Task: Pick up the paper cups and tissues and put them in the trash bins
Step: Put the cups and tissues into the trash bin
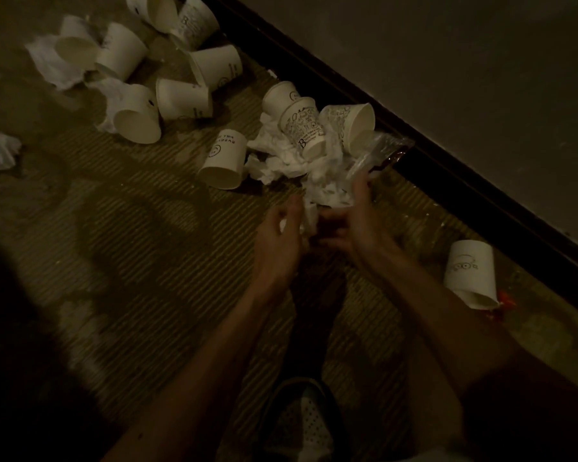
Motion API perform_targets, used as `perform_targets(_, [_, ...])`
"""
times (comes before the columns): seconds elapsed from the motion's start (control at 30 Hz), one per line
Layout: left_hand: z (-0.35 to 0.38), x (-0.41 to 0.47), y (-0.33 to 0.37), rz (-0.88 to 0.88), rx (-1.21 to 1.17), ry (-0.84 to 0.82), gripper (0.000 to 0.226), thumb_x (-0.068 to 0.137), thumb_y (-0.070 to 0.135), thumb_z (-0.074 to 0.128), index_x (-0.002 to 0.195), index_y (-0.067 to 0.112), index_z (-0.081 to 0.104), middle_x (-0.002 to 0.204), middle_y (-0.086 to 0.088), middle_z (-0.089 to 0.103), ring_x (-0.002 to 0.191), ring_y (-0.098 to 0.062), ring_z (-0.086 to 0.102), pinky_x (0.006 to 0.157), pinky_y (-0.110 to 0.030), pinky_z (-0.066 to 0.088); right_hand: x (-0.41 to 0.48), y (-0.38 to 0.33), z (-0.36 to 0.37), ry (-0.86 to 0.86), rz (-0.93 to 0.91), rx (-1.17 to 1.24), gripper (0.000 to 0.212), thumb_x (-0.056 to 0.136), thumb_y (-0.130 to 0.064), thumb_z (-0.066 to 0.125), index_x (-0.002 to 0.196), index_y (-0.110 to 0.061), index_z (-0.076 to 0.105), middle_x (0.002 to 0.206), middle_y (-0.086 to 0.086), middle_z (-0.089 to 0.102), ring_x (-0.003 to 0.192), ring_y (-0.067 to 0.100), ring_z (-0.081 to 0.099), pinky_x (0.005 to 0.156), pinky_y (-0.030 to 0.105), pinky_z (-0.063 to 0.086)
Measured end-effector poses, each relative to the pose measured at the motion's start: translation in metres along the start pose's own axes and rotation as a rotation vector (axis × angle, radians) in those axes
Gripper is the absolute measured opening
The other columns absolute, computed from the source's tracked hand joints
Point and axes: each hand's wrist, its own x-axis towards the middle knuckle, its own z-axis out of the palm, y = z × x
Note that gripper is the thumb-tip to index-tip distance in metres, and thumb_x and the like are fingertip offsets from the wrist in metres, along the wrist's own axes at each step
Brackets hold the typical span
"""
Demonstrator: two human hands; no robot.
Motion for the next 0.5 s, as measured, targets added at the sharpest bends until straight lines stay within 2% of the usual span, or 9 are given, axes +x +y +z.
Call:
perform_targets(0.1, [0.006, -0.002, 0.001, 0.03, -0.013, -0.025, 0.025, 0.092, 0.062, 0.048, 0.106, 0.044, 0.059, 0.104, 0.012, 0.069, 0.095, -0.006, 0.069, 0.074, -0.033, 0.059, 0.0, 0.008, 0.007, -0.163, 0.062, -0.006, 0.093, 0.088, -0.076, 0.007, 0.108, -0.013, 0.073, 0.104, 0.008, 0.075, 0.1, 0.02, 0.07, 0.087, 0.035, 0.055])
perform_targets(0.17, [0.005, 0.0, -0.001, 0.049, 0.097, 0.011, 0.034, 0.094, 0.057, 0.049, 0.106, 0.029, 0.064, 0.11, -0.006, 0.066, 0.099, -0.021, 0.068, 0.076, -0.042, 0.059, 0.002, 0.008, 0.002, -0.254, 0.135, 0.043, 0.094, 0.084, -0.081, 0.008, 0.11, -0.017, 0.072, 0.11, 0.007, 0.073, 0.106, 0.021, 0.068, 0.092, 0.04, 0.052])
perform_targets(0.23, [0.001, 0.002, -0.002, 0.108, 0.14, 0.085, 0.039, 0.098, 0.047, 0.049, 0.093, 0.013, 0.067, 0.096, -0.015, 0.068, 0.086, -0.027, 0.067, 0.072, -0.044, 0.057, 0.003, 0.009, -0.001, -0.356, 0.172, 0.063, 0.095, 0.08, -0.085, 0.007, 0.115, -0.022, 0.068, 0.112, 0.003, 0.072, 0.107, 0.016, 0.066, 0.087, 0.036, 0.051])
perform_targets(0.27, [-0.001, 0.004, -0.002, 0.136, 0.131, 0.1, 0.039, 0.1, 0.041, 0.049, 0.087, 0.009, 0.067, 0.085, -0.013, 0.07, 0.077, -0.026, 0.067, 0.066, -0.042, 0.056, 0.002, 0.008, -0.002, -0.346, 0.161, 0.05, 0.092, 0.081, -0.084, 0.008, 0.114, -0.022, 0.068, 0.11, 0.001, 0.073, 0.104, 0.013, 0.067, 0.081, 0.034, 0.051])
perform_targets(0.33, [-0.005, 0.008, -0.002, 0.148, 0.118, 0.105, 0.04, 0.102, 0.034, 0.048, 0.082, 0.005, 0.066, 0.072, -0.005, 0.069, 0.064, -0.018, 0.065, 0.058, -0.036, 0.051, 0.005, 0.004, -0.005, -0.142, 0.074, -0.048, 0.077, 0.091, -0.074, 0.019, 0.105, -0.019, 0.07, 0.098, -0.001, 0.075, 0.089, 0.011, 0.069, 0.071, 0.029, 0.051])
perform_targets(0.4, [-0.009, 0.015, -0.003, 0.134, 0.113, 0.14, 0.039, 0.102, 0.029, 0.05, 0.081, -0.002, 0.061, 0.066, -0.006, 0.061, 0.056, -0.014, 0.058, 0.053, -0.032, 0.046, 0.013, -0.001, -0.014, 0.289, -0.073, -0.086, 0.048, 0.099, -0.051, 0.041, 0.095, -0.012, 0.068, 0.085, 0.001, 0.072, 0.079, 0.016, 0.067, 0.065, 0.027, 0.05])
perform_targets(0.43, [-0.01, 0.018, -0.004, 0.116, 0.095, 0.144, 0.035, 0.102, 0.026, 0.051, 0.084, -0.002, 0.061, 0.066, -0.006, 0.06, 0.054, -0.012, 0.058, 0.051, -0.03, 0.047, 0.02, -0.002, -0.024, 0.481, -0.139, -0.069, 0.036, 0.099, -0.039, 0.049, 0.094, -0.008, 0.067, 0.086, 0.003, 0.07, 0.08, 0.018, 0.065, 0.066, 0.025, 0.05])
perform_targets(0.47, [-0.011, 0.02, -0.003, 0.095, 0.061, 0.13, 0.027, 0.101, 0.023, 0.052, 0.09, 0.001, 0.062, 0.07, -0.004, 0.061, 0.055, -0.011, 0.06, 0.05, -0.029, 0.05, 0.026, -0.004, -0.033, 0.583, -0.181, -0.066, 0.029, 0.098, -0.032, 0.052, 0.096, -0.007, 0.067, 0.091, 0.005, 0.069, 0.081, 0.016, 0.064, 0.066, 0.02, 0.05])
perform_targets(0.5, [-0.011, 0.022, -0.003, 0.074, 0.024, 0.103, 0.018, 0.101, 0.021, 0.053, 0.097, 0.007, 0.063, 0.077, -0.004, 0.064, 0.059, -0.012, 0.064, 0.052, -0.03, 0.054, 0.031, -0.004, -0.039, 0.596, -0.19, -0.088, 0.026, 0.097, -0.029, 0.053, 0.098, -0.007, 0.069, 0.096, 0.005, 0.069, 0.082, 0.012, 0.062, 0.063, 0.014, 0.048])
